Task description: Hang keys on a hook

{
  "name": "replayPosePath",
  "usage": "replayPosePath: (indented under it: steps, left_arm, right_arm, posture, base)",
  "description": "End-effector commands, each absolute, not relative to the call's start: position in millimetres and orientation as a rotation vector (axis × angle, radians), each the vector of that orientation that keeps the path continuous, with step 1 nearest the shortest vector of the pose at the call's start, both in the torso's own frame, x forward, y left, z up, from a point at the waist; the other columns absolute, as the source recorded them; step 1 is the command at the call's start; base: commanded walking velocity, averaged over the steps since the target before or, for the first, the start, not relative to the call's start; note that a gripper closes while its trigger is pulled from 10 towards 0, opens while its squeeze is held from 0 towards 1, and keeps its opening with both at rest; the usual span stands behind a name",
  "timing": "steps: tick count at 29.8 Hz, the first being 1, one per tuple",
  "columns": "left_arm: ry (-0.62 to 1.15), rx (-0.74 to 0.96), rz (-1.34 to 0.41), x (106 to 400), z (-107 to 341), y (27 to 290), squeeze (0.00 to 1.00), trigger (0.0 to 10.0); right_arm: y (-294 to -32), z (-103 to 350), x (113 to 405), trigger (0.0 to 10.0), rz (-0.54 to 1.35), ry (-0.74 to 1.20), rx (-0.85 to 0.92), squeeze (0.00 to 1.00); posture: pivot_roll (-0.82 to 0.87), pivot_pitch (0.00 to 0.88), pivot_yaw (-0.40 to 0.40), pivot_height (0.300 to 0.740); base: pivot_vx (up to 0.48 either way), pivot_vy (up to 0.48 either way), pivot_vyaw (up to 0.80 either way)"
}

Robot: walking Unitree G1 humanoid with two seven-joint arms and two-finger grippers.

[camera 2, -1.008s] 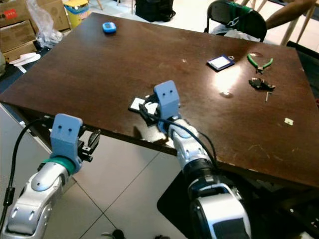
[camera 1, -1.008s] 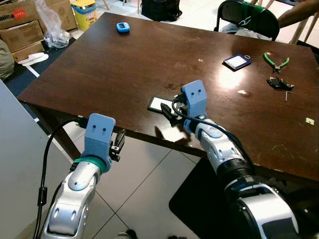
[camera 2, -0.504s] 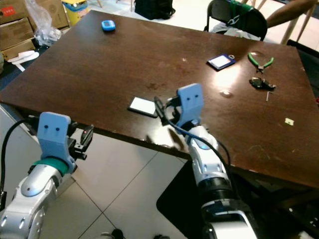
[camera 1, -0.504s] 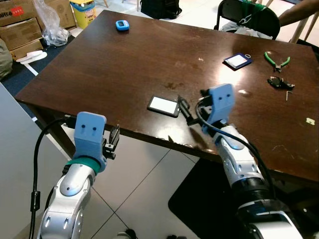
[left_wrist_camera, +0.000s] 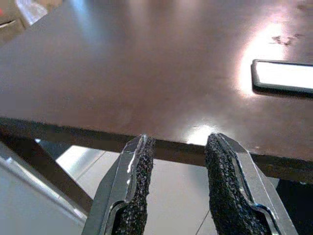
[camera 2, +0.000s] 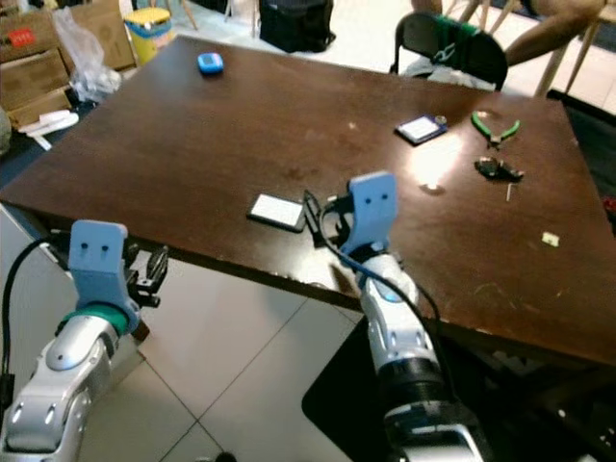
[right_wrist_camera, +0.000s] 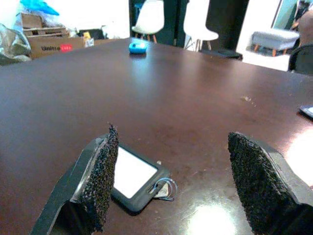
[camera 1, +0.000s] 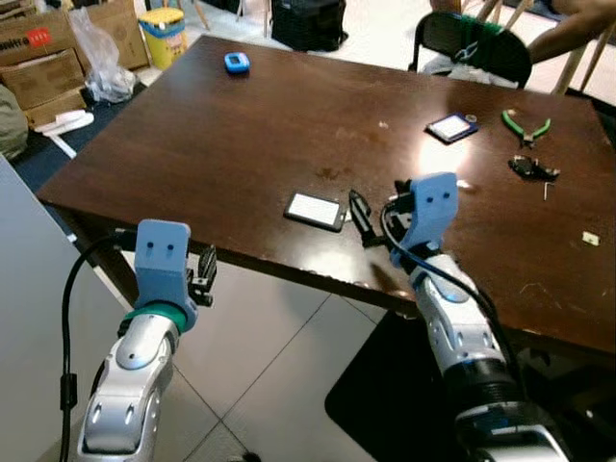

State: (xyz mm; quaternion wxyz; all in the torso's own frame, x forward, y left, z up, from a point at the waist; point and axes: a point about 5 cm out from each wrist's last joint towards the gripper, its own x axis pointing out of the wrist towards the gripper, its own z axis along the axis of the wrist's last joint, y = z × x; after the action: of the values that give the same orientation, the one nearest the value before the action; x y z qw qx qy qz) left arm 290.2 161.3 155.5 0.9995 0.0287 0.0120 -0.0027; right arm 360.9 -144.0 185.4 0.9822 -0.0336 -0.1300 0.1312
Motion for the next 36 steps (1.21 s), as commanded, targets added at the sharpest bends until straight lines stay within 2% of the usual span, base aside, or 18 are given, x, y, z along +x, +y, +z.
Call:
replayPosePath:
  steps: [1,3,13,20,36]
  left_arm:
    - [0.038,0.071,-0.027,291,150,158,0.00,10.0]
    - [0.043,0.109,-0.088,299,149,150,0.00,10.0]
    - [0.015,0.165,-0.106,311,156,151,0.00,10.0]
    - [-0.003,0.157,-0.111,313,155,145,0.00,10.0]
    - [-0.011,0.149,-0.066,310,155,155,0.00,10.0]
  right_arm:
    - [-147,178,358,10.0,0.249,-0.237,-0.083,0.00]
    - [-162,171,353,10.0,0.182,-0.219,-0.103,0.00]
    - [-174,171,353,10.0,0.157,-0.200,-0.111,0.00]
    - [-162,165,354,10.0,0.193,-0.175,-0.114,0.00]
    - [-154,164,350,10.0,0.220,-0.172,-0.088,0.00]
  posture:
    - [-0.09,0.000,0.116,0.740]
    - [-0.14,0.000,0.159,0.740]
    - [-0.14,0.000,0.139,0.740]
    - [-0.13,0.000,0.128,0.740]
    - [-0.10,0.026,0.122,0.740]
  base:
    - [0.000,0.000,0.00]
    - [0.000,0.000,0.00]
    - [0.000,0.000,0.00]
    - [0.000,0.000,0.00]
    - [0.000,0.000,0.00]
